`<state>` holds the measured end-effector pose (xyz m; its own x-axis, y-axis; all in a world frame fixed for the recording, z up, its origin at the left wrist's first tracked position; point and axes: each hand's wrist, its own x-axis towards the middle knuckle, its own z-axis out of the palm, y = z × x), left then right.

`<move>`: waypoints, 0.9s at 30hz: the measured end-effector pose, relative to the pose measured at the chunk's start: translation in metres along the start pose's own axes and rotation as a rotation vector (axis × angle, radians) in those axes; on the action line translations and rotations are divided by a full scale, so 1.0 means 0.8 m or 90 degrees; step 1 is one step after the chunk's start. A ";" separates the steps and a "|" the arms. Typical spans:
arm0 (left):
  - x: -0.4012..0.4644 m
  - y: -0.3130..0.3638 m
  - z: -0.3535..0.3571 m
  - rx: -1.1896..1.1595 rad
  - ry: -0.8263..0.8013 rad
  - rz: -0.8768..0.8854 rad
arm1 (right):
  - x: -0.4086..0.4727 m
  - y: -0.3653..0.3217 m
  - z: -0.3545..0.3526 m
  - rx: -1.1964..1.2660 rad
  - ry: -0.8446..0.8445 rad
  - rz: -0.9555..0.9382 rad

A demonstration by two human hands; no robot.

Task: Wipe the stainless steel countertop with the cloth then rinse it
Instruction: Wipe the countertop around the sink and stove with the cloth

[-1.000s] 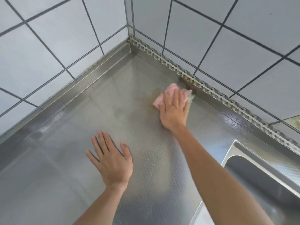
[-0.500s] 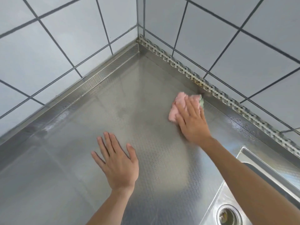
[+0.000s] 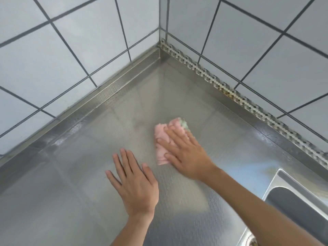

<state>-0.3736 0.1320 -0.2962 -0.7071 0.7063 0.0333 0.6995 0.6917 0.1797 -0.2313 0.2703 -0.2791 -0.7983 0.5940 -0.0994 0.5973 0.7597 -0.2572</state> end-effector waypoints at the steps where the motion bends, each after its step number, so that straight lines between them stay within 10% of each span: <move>1: 0.000 0.000 0.000 -0.003 0.001 -0.001 | -0.002 0.026 -0.009 -0.010 -0.005 0.028; 11: -0.009 0.010 -0.007 -0.029 0.009 0.021 | 0.248 0.059 -0.075 0.014 0.028 0.364; 21: 0.002 -0.002 0.002 -0.001 -0.006 0.005 | 0.085 -0.020 -0.004 0.002 -0.027 -0.129; 27: 0.000 -0.002 0.001 -0.005 -0.005 0.009 | 0.023 0.108 -0.046 0.023 0.049 0.261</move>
<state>-0.3746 0.1311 -0.2974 -0.6959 0.7176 0.0290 0.7090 0.6800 0.1872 -0.1916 0.3566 -0.2681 -0.4866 0.8641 -0.1284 0.8600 0.4479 -0.2444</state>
